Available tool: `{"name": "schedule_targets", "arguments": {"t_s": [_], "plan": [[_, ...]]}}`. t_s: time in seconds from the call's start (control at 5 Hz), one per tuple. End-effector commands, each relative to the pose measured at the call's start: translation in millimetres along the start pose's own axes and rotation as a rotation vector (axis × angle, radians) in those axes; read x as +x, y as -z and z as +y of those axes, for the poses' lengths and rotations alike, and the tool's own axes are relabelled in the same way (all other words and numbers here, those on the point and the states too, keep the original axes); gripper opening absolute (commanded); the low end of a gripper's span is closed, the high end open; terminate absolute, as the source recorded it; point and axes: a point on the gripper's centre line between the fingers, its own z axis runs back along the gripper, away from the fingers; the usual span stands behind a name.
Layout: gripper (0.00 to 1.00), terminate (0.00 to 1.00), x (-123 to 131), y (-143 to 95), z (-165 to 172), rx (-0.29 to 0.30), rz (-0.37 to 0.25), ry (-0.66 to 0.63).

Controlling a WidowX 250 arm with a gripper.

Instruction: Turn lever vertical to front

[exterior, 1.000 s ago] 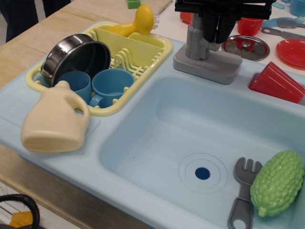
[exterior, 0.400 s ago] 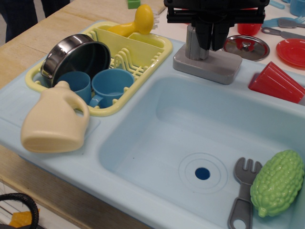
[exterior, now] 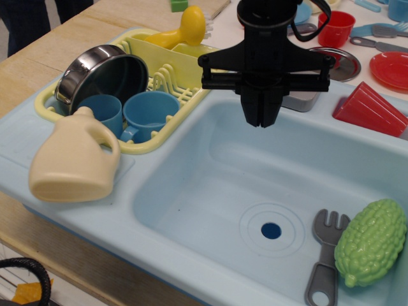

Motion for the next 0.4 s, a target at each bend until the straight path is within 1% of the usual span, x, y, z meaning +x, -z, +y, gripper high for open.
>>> {"name": "schedule_targets", "arguments": {"t_s": [0.0,0.2], "plan": [[0.0,0.0,-4.4,-4.9,6.3,-0.012,-0.009,-0.053],[1.0,1.0,-12.0,-6.9,4.8,-0.001,0.001,-0.109]]}}
